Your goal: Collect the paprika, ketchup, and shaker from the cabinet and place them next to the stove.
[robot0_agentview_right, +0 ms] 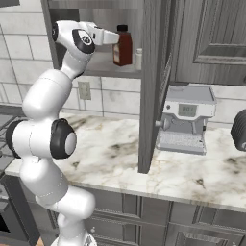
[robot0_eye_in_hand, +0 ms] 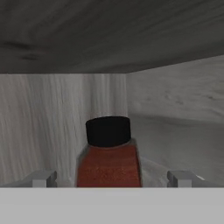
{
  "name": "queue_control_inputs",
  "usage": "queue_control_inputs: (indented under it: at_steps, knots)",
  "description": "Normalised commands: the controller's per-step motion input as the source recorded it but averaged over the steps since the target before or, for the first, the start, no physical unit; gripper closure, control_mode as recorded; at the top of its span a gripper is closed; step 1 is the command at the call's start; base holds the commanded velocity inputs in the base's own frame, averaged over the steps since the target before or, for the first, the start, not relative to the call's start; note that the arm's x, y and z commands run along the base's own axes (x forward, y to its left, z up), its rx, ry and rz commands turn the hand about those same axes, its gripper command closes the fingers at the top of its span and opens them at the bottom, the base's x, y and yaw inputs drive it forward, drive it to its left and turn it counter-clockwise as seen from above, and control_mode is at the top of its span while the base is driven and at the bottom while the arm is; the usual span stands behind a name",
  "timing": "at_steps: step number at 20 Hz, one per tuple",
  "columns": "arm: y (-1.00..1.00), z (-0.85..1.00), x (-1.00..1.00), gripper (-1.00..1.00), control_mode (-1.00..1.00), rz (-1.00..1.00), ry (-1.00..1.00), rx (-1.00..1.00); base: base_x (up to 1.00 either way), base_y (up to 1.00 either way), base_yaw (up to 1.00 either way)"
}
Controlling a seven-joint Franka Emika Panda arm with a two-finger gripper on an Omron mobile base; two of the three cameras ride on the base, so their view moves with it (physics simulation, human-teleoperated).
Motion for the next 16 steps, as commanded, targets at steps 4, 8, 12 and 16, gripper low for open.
queue_control_inputs:
  at_steps: [4, 8, 12, 16]
  knots:
    - [0.0, 0.0, 0.02, -1.0, -1.0, 0.0, 0.0, 0.0, 0.0, 0.0, 0.0]
    - [0.0, 0.0, 0.08, -1.0, -1.0, 0.0, 0.0, 0.0, 0.0, 0.0, 0.0]
    - [0.0, 0.0, 0.15, -1.0, -1.0, -0.01, 0.02, 0.0, 0.0, 0.0, 0.0]
    - [0.0, 0.0, 0.15, -1.0, -1.0, 0.0, 0.01, 0.0, 0.0, 0.0, 0.0]
